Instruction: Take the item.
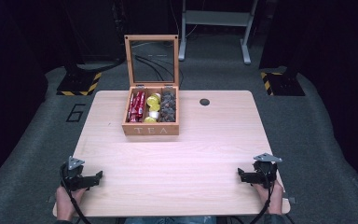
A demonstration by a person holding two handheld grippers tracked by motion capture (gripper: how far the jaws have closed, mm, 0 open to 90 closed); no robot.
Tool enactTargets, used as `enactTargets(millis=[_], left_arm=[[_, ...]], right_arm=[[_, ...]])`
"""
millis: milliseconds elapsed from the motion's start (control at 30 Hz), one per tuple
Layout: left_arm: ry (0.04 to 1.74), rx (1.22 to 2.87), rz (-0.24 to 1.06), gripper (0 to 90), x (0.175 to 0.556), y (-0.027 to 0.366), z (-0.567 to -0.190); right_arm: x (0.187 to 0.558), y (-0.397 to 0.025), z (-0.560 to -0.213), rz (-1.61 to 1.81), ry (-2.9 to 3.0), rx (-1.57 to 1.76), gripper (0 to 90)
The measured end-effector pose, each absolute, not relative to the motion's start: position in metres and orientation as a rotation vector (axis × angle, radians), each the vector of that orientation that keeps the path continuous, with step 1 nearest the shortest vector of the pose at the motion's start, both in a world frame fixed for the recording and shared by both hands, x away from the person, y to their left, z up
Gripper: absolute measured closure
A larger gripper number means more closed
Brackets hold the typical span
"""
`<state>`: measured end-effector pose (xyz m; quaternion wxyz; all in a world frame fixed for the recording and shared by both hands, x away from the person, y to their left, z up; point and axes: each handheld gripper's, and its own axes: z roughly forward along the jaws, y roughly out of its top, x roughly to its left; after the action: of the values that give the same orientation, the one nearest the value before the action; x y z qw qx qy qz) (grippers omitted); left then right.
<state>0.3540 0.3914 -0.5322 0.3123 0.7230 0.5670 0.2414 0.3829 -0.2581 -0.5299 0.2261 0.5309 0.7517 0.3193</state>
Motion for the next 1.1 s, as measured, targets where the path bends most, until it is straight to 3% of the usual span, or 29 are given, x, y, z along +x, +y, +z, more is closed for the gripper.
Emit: enactTargets(millis=[733,1100], left_arm=[[1.544,1.888,0.629,1.8,0.355,0.388,-0.529],[1.475,1.898,0.662,2.6,0.360,0.376,-0.509]], right_arm=[[0.382,-0.258,-0.530,0.878,2.066,1.469,0.0],[0.382,-0.258,-0.530,0.879,2.065,1.470,0.0]])
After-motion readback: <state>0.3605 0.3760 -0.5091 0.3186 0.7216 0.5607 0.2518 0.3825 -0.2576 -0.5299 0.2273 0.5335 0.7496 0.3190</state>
